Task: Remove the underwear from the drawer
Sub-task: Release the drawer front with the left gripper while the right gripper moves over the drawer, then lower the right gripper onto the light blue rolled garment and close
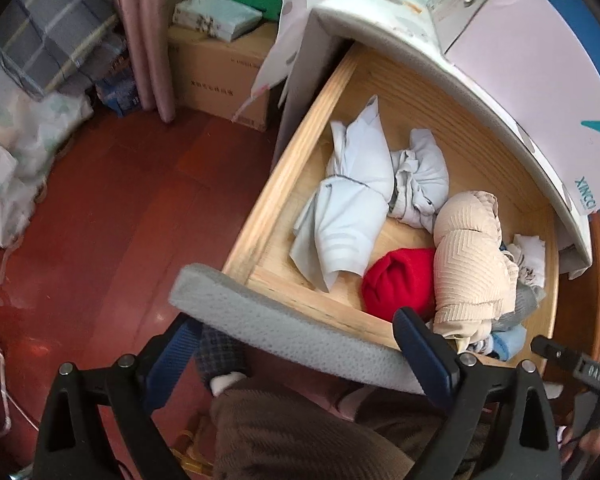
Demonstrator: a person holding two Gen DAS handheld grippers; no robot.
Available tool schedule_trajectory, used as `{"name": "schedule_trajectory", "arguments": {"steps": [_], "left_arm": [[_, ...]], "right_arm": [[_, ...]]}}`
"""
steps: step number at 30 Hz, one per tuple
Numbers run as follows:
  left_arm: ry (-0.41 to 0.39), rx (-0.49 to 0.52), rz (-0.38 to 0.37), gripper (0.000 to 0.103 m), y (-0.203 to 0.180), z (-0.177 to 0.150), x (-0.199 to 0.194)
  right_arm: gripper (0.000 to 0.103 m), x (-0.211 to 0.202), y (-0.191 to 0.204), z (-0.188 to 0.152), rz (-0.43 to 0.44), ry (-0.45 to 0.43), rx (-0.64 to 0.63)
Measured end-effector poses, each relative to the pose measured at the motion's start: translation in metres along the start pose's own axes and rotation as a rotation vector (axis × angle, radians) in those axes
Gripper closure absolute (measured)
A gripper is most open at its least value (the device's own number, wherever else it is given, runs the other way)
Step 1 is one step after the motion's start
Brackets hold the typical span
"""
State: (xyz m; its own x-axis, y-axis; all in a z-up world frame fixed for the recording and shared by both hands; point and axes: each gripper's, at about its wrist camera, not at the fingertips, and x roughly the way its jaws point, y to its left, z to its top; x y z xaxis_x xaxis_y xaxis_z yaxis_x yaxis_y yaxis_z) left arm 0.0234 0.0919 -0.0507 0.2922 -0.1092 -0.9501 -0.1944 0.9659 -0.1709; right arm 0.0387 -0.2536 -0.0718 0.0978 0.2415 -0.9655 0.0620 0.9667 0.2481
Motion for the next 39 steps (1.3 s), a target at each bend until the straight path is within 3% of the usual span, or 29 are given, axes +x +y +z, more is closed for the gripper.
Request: {"name": "schedule_trajectory", "arguments": {"steps": [7,9,15,28,34,39], "left_arm": [[-0.119,0.134,0.072,0.004,-0.01,0.005,-0.039],[-0.141,0.188,0.057,0.004,-0.014,0.012,-0.05],[-0.11,0.304,0.041,0.004,-0.025,0.035,-0.048],[-0.017,0.351,0.013,0.004,-0.042,0.049,-0.011],[0.008,0.339,-0.005,0.004,-0.046,0.053,-0.002],[0.031,0.322,-0.012,0.004,-0.046,0.055,0.004]], "right_arm": [[0.001,0.028,0.003,0.012,-0.031,0.095,-0.009],[0.001,0.035,0.004,0.014,-0.042,0.118,-0.012],[0.004,0.058,0.008,0.018,-0.079,0.181,-0.04],[0.019,0.093,0.036,0.04,-0.184,0.236,-0.174],[0.034,0.071,0.048,0.032,-0.164,0.211,-0.165],[0.038,0.049,0.048,0.026,-0.155,0.197,-0.136]]}}
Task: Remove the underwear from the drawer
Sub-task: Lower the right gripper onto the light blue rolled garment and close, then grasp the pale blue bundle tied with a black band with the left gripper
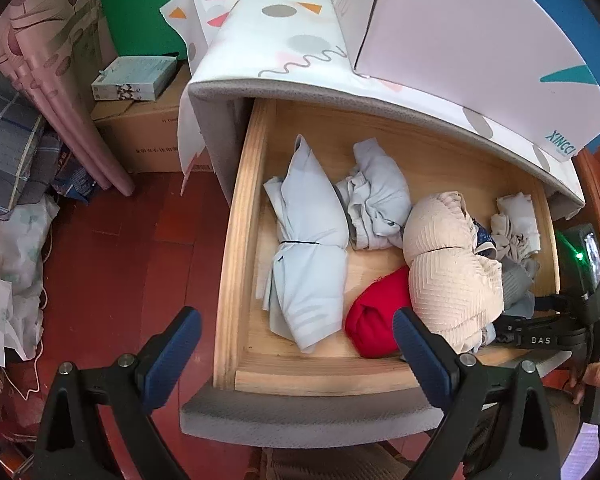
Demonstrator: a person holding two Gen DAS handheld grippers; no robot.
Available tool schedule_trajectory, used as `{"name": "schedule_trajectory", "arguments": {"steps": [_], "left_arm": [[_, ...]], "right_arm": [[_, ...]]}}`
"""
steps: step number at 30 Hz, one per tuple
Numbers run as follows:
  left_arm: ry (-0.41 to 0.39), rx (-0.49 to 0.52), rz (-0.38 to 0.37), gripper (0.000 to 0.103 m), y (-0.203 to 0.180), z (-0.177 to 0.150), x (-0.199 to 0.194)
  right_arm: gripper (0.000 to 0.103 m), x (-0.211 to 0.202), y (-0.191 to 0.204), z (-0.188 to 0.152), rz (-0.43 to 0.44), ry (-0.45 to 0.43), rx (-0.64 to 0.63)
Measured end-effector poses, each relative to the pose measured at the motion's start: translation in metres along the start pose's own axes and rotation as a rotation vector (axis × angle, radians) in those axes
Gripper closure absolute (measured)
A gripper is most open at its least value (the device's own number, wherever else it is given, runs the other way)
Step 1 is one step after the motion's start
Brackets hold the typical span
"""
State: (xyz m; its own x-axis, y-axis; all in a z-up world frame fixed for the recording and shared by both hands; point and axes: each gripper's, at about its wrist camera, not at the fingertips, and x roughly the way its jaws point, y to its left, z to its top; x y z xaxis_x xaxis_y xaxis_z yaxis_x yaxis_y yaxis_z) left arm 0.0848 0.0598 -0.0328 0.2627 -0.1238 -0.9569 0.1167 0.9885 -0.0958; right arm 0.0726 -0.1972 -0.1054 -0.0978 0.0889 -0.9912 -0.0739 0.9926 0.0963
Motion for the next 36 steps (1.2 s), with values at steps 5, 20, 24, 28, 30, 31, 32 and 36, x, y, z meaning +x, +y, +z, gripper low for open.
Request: {"name": "schedule_trajectory", "arguments": {"steps": [5,20,24,28,30,31,32,36], "left_arm": [[0.006,-0.001,0.002,0.004,0.0,-0.001,0.002],[0.067,0.017,-0.022,0.004,-0.02,0.017,0.025],[0.092,-0.02,-0.031,0.004,-0.022,0.031,0.037],[0.105,-0.023,0.007,0.005,-0.025,0.04,0.051],[0.111,-0.021,0.026,0.009,-0.027,0.042,0.059],[0.122,-0.021,0.042,0.012,-0.028,0.043,0.065],[0.132,-0.028,0.044,0.014,-0.028,0.044,0.07],[0.161,-0.06,0.058,0.018,-0.027,0.046,0.086]], "right_arm": [[0.038,-0.023,-0.01,-0.014,-0.018,-0.026,0.019],[0.038,-0.086,-0.047,-0.065,0.0,-0.127,0.108],[0.038,-0.087,-0.059,-0.07,0.039,-0.125,0.126],[0.038,-0.094,-0.062,-0.072,0.027,-0.129,0.112],[0.038,-0.094,-0.07,-0.071,0.024,-0.13,0.106],[0.038,-0.092,-0.07,-0.071,0.024,-0.13,0.103],[0.038,-0.089,-0.069,-0.073,0.025,-0.13,0.102],[0.037,-0.085,-0.06,-0.072,0.036,-0.13,0.107]]}}
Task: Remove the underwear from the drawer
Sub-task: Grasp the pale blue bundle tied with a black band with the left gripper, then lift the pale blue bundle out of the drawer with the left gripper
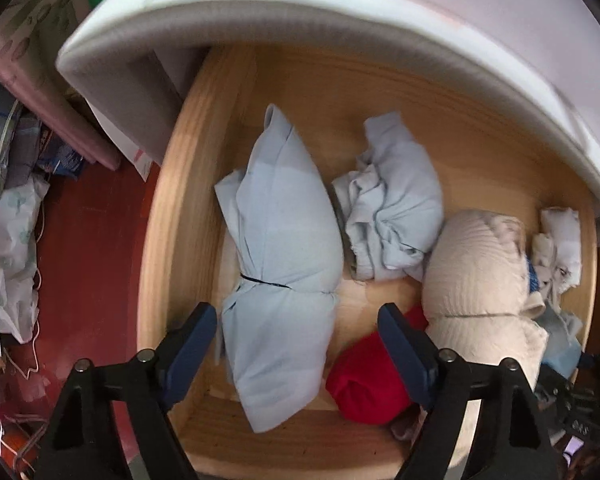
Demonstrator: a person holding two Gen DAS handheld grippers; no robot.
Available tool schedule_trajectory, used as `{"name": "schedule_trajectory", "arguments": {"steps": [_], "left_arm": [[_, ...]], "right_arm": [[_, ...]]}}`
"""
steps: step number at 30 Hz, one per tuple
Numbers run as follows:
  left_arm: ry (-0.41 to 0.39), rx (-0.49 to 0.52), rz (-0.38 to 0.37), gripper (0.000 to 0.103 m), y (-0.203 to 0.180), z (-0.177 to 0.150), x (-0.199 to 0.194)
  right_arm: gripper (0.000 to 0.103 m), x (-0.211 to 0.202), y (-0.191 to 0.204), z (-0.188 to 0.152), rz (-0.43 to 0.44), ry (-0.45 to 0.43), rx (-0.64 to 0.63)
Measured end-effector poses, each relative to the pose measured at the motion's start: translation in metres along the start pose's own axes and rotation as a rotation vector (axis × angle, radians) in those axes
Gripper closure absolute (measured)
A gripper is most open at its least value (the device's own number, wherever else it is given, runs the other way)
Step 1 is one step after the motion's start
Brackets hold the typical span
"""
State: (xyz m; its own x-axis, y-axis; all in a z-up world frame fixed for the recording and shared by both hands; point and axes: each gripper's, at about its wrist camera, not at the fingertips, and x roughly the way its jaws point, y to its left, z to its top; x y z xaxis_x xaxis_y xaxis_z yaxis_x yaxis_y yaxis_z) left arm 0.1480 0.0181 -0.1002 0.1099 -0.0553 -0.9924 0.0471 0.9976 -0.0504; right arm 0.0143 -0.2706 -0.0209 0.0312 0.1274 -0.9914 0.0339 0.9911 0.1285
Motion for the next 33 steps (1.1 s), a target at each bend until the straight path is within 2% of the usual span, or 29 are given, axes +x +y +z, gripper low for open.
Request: {"name": "schedule_trajectory", "arguments": {"steps": [2,9,11,13,20,23,26,27,33], "left_arm": [[0.017,-0.009,0.009,0.018,0.0,0.002,0.009],[0.077,0.012,0.058,0.02,-0.009,0.011,0.022],[0.092,0.014,0.065,0.024,-0.01,0.014,0.025],[0.098,0.008,0.086,0.041,-0.01,0.016,0.027],[0.093,0.025,0.146,0.042,-0.016,0.021,0.035],[0.087,0.021,0.13,0.049,-0.013,0.022,0.034],[0.088,0.001,0.088,0.061,-0.007,0.018,0.029],[0.091,-0.008,0.068,0.068,-0.003,0.017,0.027],[0.096,-0.001,0.037,0.072,0.008,0.015,0.016]], "right_arm": [[0.037,0.024,0.013,0.005,-0.002,0.0,-0.001],[0.037,0.049,0.027,0.012,0.001,0.003,-0.001],[0.037,0.051,0.028,0.013,0.001,0.002,-0.002],[0.036,0.056,0.031,0.014,0.002,0.003,-0.002],[0.036,0.062,0.034,0.016,0.005,0.002,-0.001],[0.036,0.065,0.037,0.016,0.004,0.003,-0.003],[0.036,0.069,0.039,0.017,0.007,0.007,-0.002],[0.036,0.07,0.04,0.017,0.008,0.008,-0.001],[0.036,0.074,0.042,0.018,0.007,0.008,-0.003]]}}
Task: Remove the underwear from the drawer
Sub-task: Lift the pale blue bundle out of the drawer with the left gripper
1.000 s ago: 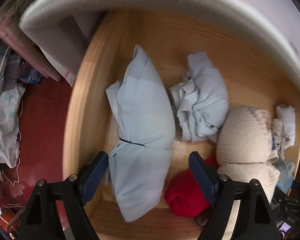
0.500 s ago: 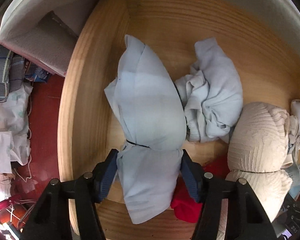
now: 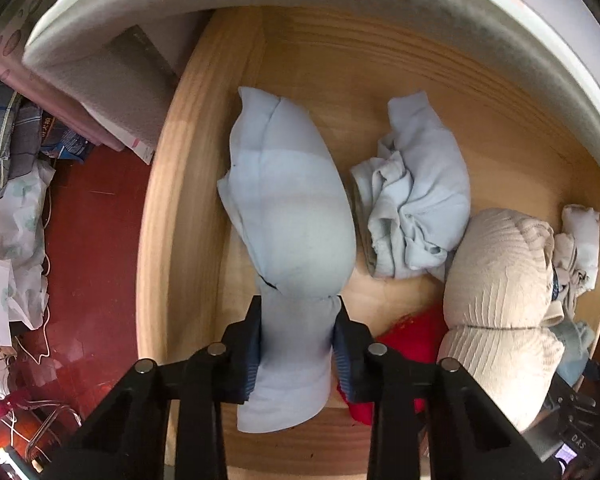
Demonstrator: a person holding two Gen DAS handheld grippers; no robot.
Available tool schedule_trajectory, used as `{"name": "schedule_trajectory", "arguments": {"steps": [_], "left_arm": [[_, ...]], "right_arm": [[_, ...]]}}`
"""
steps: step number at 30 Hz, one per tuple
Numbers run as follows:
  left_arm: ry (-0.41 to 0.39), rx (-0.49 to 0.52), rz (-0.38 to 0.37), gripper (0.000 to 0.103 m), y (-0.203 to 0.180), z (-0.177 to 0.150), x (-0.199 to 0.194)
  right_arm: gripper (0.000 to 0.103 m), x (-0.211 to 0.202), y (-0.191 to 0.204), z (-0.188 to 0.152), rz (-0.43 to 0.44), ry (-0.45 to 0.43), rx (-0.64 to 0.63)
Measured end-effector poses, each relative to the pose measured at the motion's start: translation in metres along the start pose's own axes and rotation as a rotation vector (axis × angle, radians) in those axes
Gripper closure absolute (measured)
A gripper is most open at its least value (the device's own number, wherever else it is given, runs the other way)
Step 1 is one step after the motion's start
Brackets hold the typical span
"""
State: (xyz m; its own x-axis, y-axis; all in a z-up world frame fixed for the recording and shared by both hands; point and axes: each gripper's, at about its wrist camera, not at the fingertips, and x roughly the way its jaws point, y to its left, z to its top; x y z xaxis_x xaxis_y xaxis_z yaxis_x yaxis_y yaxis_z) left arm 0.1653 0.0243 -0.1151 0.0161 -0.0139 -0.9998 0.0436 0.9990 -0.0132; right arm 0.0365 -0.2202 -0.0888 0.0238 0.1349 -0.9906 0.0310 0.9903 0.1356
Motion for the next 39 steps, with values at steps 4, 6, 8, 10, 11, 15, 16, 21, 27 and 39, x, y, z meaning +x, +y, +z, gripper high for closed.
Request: {"name": "schedule_trajectory", "arguments": {"steps": [4,6,8,10,11,15,16,21,27,39], "left_arm": [[-0.01,0.025,-0.024,0.073,0.0,-0.007,-0.009],[-0.025,0.039,-0.034,0.073,0.0,-0.009,-0.017],[-0.038,0.049,-0.046,0.073,-0.006,-0.012,-0.03],[-0.052,0.061,-0.054,0.073,-0.004,-0.014,-0.04],[-0.062,0.068,-0.055,0.073,-0.002,-0.016,-0.046],[-0.09,0.096,-0.054,0.073,0.002,-0.024,-0.07],[-0.094,0.102,-0.055,0.073,0.0,-0.027,-0.075],[-0.127,0.13,-0.07,0.073,0.001,-0.043,-0.112],[-0.185,0.159,-0.08,0.073,0.016,-0.063,-0.159],[-0.366,0.172,-0.156,0.074,0.033,-0.084,-0.273]], "right_arm": [[0.036,0.001,0.001,0.0,-0.001,0.001,-0.001],[0.036,0.002,0.001,0.0,-0.002,0.001,-0.002],[0.036,0.002,0.001,0.0,-0.001,0.001,-0.002],[0.036,0.002,0.001,0.0,-0.001,0.002,-0.002],[0.036,0.003,0.002,0.0,-0.001,0.002,-0.002],[0.036,0.004,0.004,0.0,-0.006,0.002,-0.005],[0.036,0.005,0.004,0.0,-0.007,0.003,-0.006],[0.036,0.009,0.007,0.0,-0.011,0.004,-0.009],[0.036,0.009,0.007,0.0,-0.011,0.005,-0.01],[0.036,0.009,0.007,-0.001,-0.007,0.003,-0.012]]}}
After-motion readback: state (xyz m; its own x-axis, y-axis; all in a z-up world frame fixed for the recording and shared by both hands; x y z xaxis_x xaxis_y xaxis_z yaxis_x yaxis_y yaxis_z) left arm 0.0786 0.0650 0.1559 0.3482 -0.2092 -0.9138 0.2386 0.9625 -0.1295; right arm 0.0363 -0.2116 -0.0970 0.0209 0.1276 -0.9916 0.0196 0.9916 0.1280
